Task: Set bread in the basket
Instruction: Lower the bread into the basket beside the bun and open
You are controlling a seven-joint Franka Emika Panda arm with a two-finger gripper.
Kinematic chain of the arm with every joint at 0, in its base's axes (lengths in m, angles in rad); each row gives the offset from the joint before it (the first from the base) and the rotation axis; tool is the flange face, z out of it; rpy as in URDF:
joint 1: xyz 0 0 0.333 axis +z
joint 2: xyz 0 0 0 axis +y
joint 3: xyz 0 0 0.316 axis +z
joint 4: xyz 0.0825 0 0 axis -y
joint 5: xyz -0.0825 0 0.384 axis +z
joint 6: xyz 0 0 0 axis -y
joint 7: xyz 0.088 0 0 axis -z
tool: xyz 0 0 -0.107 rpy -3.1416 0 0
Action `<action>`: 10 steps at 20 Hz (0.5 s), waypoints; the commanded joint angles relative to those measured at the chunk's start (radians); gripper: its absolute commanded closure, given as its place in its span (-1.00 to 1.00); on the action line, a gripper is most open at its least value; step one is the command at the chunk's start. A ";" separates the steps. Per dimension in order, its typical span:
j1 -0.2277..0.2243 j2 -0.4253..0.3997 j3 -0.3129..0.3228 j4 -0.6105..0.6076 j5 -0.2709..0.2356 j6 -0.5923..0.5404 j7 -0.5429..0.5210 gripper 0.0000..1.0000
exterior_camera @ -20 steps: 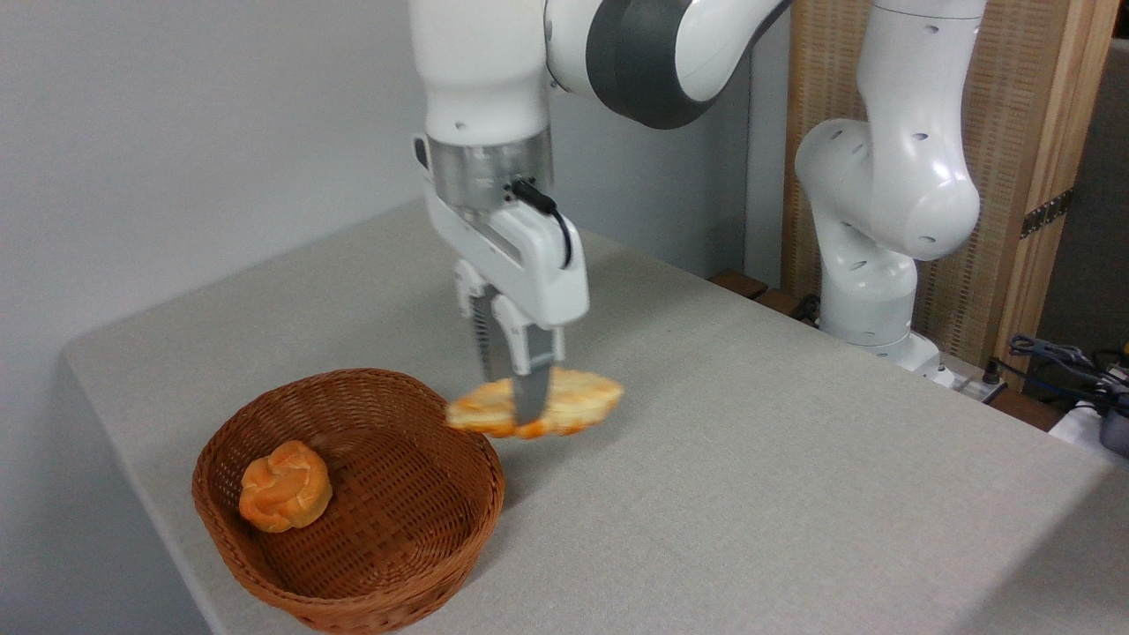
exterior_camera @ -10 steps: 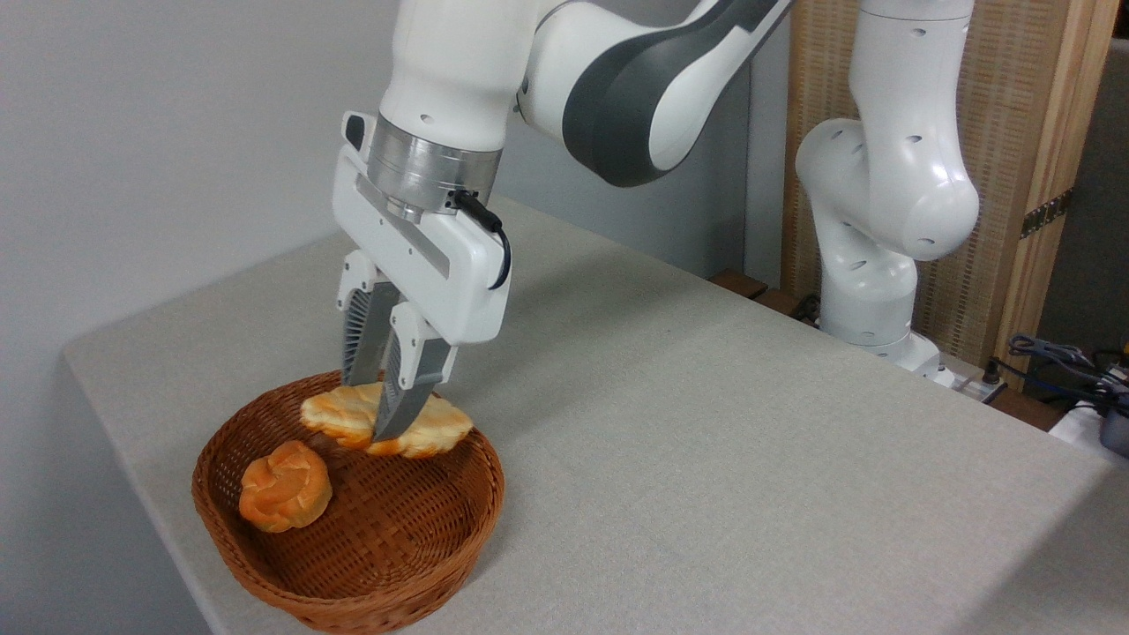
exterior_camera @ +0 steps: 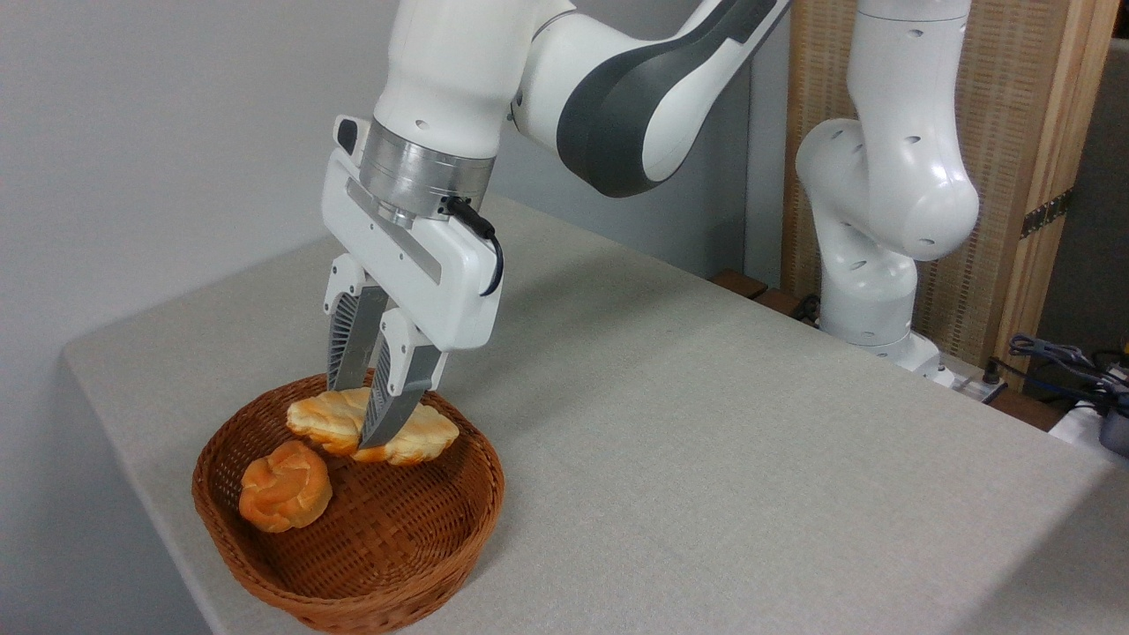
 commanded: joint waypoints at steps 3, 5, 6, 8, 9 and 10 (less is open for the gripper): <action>-0.005 0.011 0.001 0.014 -0.022 0.010 -0.003 -1.00; -0.005 0.011 0.001 0.014 -0.022 0.010 -0.003 -1.00; -0.005 0.011 0.001 0.014 -0.022 0.010 -0.004 -1.00; -0.005 0.011 0.001 0.014 -0.022 0.009 -0.006 -1.00; -0.005 0.011 0.001 0.014 -0.022 0.009 -0.004 -1.00; -0.005 0.011 0.001 0.014 -0.022 0.009 -0.006 -1.00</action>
